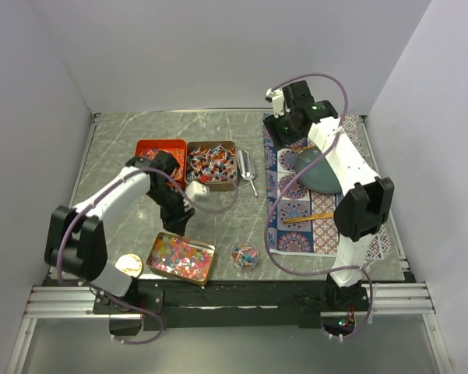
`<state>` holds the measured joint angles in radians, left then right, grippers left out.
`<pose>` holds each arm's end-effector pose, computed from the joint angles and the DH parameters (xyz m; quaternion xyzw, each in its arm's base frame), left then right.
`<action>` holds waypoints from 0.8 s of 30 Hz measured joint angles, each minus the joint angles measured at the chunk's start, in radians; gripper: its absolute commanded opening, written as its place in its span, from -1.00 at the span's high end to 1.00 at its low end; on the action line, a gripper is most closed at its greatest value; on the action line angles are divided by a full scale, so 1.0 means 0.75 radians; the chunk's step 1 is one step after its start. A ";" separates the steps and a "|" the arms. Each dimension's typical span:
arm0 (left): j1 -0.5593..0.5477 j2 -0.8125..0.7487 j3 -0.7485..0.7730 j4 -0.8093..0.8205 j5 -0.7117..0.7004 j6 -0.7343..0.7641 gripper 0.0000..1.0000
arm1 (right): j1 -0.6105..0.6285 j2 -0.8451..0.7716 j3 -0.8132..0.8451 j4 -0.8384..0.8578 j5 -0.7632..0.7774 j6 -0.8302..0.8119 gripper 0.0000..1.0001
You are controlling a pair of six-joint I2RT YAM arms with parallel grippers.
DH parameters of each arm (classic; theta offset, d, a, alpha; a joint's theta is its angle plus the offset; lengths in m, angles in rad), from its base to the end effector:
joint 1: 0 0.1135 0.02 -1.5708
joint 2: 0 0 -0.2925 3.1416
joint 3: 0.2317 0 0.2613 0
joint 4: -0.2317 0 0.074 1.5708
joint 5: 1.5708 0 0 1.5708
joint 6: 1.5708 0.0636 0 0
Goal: Pack the candies
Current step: Move the storage box to the center of the board.
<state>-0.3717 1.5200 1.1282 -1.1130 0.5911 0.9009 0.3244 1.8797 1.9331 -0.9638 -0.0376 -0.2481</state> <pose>0.2401 -0.1316 0.2374 0.5759 0.7633 -0.2727 0.1066 0.4201 0.1438 0.3570 -0.2729 0.9056 0.0301 0.3233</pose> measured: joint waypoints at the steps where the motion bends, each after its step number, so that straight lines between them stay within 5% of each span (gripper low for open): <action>1: -0.035 -0.027 -0.021 0.024 -0.009 0.010 -0.30 | 0.000 -0.019 -0.013 0.002 0.000 -0.005 -0.32; 11: -0.301 -0.128 -0.330 0.345 -0.200 0.013 -0.10 | -0.003 -0.122 -0.100 0.001 0.020 -0.033 -0.32; 16: -0.303 -0.128 -0.364 0.494 -0.303 0.001 0.39 | -0.003 -0.122 -0.102 -0.001 0.023 -0.042 -0.31; 24: -0.260 -0.011 -0.314 0.592 -0.346 0.072 0.55 | -0.003 -0.127 -0.141 -0.001 0.025 -0.051 -0.31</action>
<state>-0.5667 1.5116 0.8925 -0.6689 0.3313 0.9546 0.3225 1.7844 1.8271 -0.9642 -0.0189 -0.2867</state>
